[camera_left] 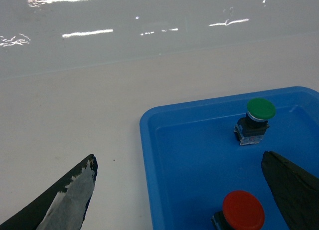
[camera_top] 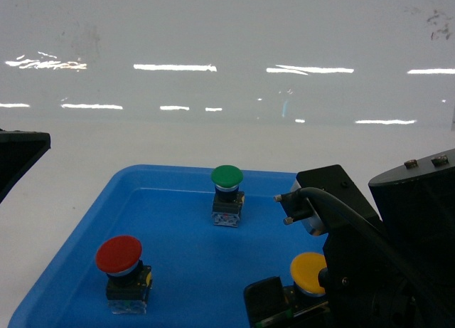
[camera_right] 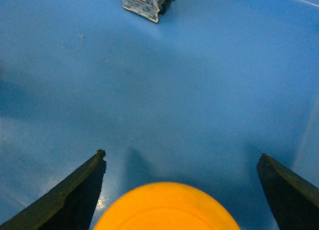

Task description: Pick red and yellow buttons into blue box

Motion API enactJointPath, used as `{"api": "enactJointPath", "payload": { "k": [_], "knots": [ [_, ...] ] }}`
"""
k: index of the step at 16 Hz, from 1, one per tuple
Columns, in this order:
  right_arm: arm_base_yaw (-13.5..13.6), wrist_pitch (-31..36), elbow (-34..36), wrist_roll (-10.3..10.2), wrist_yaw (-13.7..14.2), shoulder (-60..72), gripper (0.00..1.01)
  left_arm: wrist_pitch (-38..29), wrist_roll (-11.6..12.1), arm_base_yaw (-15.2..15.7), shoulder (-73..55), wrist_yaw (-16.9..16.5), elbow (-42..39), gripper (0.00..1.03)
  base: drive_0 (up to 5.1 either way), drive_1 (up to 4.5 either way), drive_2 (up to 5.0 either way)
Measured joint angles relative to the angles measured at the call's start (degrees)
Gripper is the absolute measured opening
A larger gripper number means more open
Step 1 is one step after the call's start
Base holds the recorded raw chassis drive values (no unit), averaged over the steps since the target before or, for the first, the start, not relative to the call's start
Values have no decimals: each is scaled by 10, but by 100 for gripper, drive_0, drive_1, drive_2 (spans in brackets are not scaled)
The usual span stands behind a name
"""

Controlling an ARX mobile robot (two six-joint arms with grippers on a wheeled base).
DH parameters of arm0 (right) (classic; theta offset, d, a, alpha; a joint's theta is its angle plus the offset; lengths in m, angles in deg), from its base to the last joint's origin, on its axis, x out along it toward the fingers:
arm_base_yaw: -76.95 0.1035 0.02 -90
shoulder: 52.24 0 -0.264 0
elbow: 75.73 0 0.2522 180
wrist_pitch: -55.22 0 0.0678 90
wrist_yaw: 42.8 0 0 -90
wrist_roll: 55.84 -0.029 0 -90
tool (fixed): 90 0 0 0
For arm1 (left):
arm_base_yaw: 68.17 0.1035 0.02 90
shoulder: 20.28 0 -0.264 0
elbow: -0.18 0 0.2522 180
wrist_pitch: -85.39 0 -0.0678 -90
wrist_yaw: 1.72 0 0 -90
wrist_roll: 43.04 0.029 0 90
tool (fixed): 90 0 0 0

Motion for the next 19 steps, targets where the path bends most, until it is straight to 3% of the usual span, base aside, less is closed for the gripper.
{"api": "enactJointPath", "payload": {
  "k": [3,6,9,12,13,16,17,19],
  "knots": [
    [0,5,3,-4,0,3,59,0,0,0,0,0,0,98,0,0,0],
    [-1,10,6,-4,0,3,35,0,0,0,0,0,0,98,0,0,0],
    [-6,15,20,4,9,-12,35,0,0,0,0,0,0,98,0,0,0],
    [-41,26,44,33,19,-101,35,0,0,0,0,0,0,98,0,0,0],
    [-56,30,52,53,22,-150,35,0,0,0,0,0,0,98,0,0,0],
    [-110,30,87,87,21,-261,35,0,0,0,0,0,0,98,0,0,0],
    [-138,31,119,113,31,-324,35,0,0,0,0,0,0,98,0,0,0],
    [-170,25,166,138,42,-416,35,0,0,0,0,0,0,98,0,0,0]
  ]
}}
